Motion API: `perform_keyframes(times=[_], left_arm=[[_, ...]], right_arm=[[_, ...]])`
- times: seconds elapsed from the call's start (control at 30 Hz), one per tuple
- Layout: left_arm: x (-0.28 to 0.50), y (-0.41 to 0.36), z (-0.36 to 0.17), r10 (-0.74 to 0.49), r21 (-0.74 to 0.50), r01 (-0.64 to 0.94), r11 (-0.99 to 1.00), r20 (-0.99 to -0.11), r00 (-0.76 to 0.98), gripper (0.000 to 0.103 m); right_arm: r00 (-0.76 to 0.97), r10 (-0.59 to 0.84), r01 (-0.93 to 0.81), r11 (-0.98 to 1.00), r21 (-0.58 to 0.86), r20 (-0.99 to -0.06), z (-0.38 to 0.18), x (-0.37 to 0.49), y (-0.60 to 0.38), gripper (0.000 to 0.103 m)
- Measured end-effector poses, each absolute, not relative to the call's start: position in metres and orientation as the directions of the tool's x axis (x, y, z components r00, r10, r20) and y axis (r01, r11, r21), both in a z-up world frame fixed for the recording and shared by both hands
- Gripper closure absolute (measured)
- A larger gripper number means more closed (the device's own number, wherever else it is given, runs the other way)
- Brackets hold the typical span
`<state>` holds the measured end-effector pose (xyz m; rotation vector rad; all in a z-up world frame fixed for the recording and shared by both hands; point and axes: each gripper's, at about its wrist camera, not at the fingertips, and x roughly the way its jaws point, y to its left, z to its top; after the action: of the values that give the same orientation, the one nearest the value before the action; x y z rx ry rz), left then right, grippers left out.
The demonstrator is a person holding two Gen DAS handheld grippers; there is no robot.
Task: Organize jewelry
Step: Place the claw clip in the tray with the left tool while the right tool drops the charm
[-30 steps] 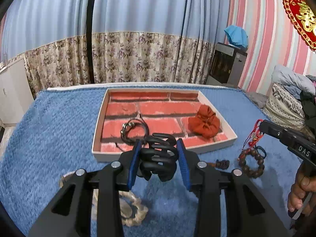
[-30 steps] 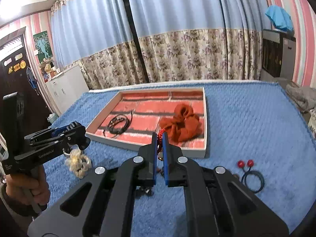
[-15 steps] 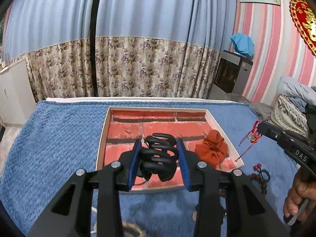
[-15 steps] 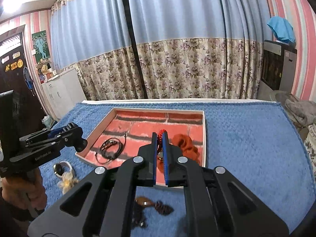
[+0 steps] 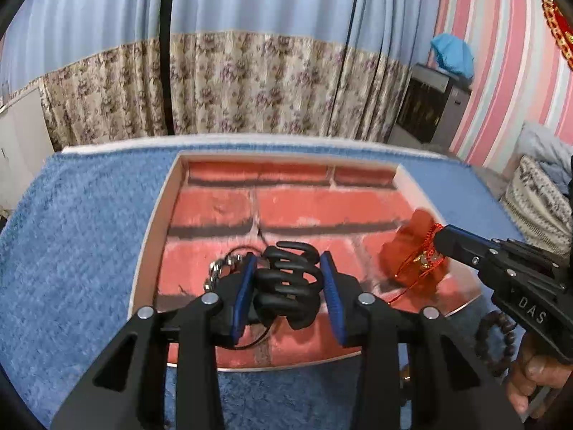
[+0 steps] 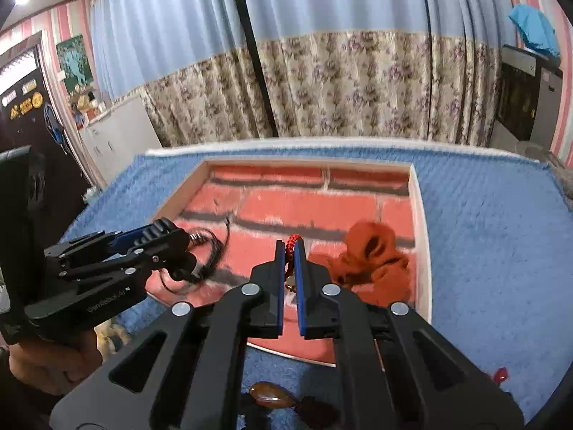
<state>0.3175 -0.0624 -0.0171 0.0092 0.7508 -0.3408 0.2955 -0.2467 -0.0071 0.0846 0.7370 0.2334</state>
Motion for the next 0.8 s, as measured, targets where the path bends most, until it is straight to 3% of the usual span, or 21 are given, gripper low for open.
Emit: perform_keyframes(times=[0.3,0.8], left_arm=[[0.326,-0.064,-0.040,-0.268,-0.092,0.288,0.953,-0.699,0.663,0.066],[0.327,-0.068,-0.040,-0.267,-0.085,0.294,0.952,-0.698,0.665,0.066]], right_arm=[[0.688,0.160,-0.143,0.986,0.084,-0.708,-0.042,0.309,-0.248,0.097],[0.702,0.128,-0.115,0.991,0.065,-0.701,-0.044,0.302,-0.257,0.094]])
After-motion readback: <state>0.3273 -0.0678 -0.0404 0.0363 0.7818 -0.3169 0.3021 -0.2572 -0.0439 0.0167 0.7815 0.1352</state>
